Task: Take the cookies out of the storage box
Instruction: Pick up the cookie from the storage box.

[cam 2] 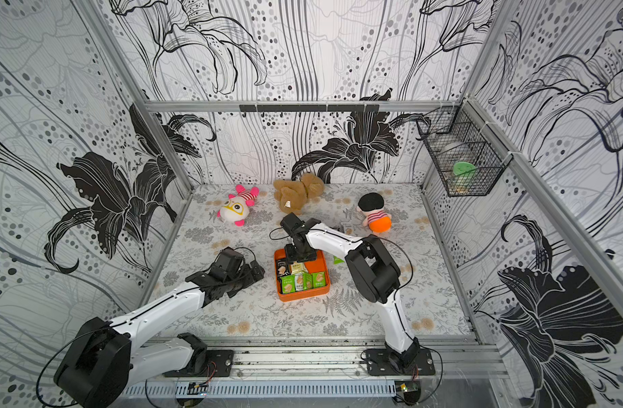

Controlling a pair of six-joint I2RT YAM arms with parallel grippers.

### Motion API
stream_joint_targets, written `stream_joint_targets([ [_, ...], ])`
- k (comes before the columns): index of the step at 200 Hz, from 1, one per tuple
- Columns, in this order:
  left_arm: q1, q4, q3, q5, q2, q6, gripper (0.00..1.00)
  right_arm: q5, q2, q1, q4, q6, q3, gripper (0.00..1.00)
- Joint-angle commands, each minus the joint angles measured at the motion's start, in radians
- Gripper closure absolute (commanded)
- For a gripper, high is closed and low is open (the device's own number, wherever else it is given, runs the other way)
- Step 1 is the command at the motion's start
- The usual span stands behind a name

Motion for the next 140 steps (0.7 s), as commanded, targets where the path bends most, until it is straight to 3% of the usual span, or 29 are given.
stream_joint_targets([
  [1,0.006,-0.008,0.001,0.003,-0.018,0.026,0.03,0.030,0.021,0.011,-0.045,0.014,0.034,0.38],
  [75,0.007,-0.025,0.012,0.020,-0.017,0.036,0.03,0.042,0.048,0.020,-0.087,0.031,0.074,0.48],
  [140,0.007,-0.014,0.023,0.026,-0.043,0.007,0.03,0.067,-0.031,0.020,-0.106,0.027,0.069,0.52],
])
